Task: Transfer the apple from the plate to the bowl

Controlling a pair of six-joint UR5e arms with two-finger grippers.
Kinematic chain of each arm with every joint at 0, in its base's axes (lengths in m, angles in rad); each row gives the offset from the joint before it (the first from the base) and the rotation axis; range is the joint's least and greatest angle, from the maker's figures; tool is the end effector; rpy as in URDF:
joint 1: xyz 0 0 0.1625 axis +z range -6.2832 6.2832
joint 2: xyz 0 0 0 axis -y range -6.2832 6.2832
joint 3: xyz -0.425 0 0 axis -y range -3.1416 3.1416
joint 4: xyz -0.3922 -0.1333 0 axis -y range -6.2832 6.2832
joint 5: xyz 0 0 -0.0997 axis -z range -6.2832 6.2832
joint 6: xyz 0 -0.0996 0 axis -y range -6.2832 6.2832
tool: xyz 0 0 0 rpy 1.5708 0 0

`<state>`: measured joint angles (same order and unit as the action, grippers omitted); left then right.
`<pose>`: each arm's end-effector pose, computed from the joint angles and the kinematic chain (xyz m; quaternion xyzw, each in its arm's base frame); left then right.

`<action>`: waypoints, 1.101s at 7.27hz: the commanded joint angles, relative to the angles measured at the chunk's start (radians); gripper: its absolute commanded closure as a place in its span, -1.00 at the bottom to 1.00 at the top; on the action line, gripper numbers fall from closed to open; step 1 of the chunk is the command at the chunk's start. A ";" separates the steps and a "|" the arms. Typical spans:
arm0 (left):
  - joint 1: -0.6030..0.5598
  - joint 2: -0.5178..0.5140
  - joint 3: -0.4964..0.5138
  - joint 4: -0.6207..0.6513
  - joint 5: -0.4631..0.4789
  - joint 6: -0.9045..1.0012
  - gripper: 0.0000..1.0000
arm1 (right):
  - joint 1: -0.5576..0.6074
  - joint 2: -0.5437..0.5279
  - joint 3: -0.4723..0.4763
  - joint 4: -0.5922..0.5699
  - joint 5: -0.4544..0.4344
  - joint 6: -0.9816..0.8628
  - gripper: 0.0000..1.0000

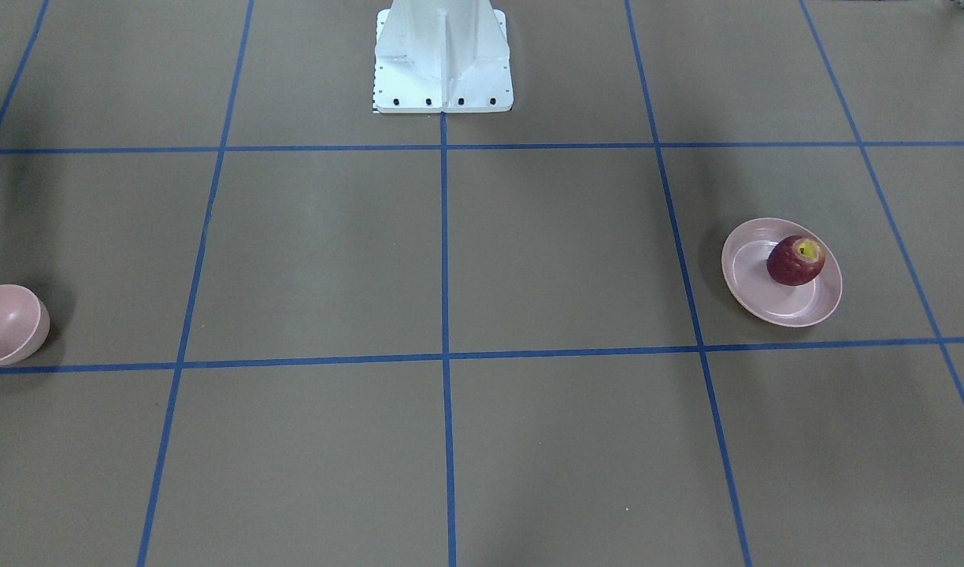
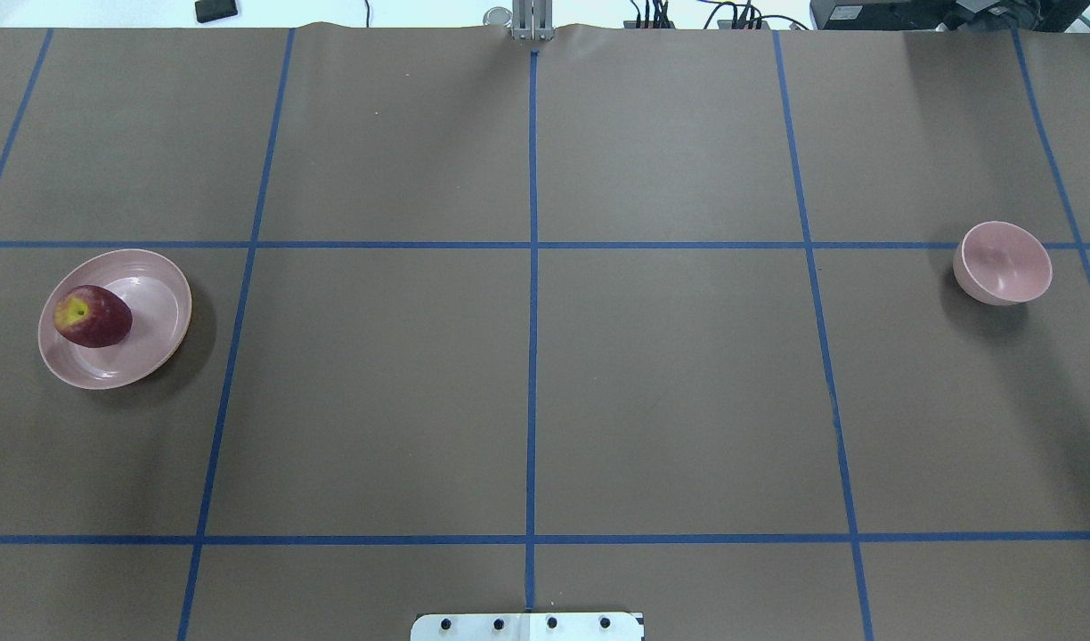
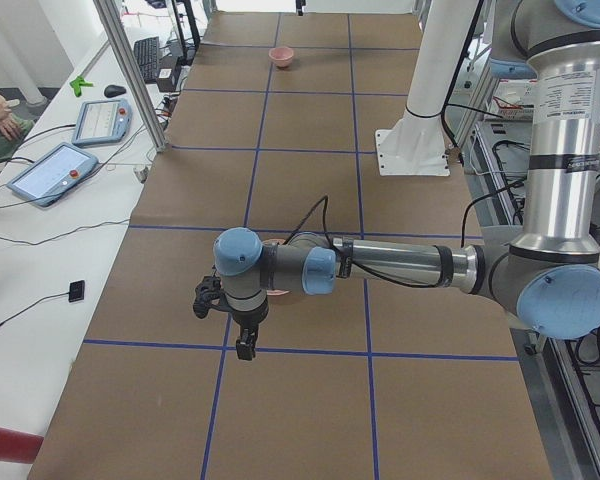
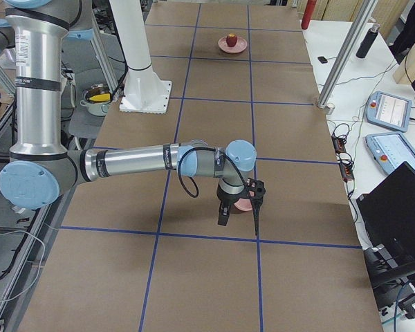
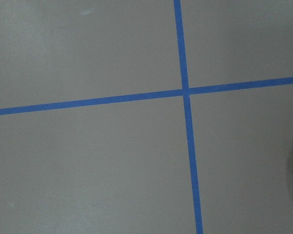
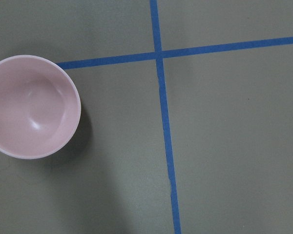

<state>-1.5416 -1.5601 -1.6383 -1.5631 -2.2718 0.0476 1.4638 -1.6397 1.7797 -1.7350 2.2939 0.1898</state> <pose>-0.0547 -0.4921 0.6363 0.0262 0.3430 0.0445 0.9379 0.0182 -0.4615 0.6088 -0.0635 -0.3481 0.0430 0.9343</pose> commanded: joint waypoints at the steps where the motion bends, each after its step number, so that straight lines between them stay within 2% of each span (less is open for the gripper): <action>1: 0.001 0.000 0.000 0.000 0.000 0.000 -0.98 | 0.003 0.000 -0.002 -0.001 0.001 -0.003 -1.00; 4: 0.000 0.000 -0.002 0.000 0.000 -0.002 -0.98 | 0.003 0.000 0.000 0.002 0.001 -0.003 -1.00; 7: 0.000 0.000 -0.044 0.006 0.011 -0.011 -0.98 | 0.001 0.011 0.024 0.015 -0.001 0.010 -1.00; 8: 0.001 0.005 -0.052 0.003 -0.001 -0.011 -0.98 | 0.001 0.017 0.020 0.061 0.002 0.011 -1.00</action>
<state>-1.5415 -1.5588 -1.6778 -1.5580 -2.2643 0.0374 1.4657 -1.6299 1.8014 -1.7115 2.2947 0.1967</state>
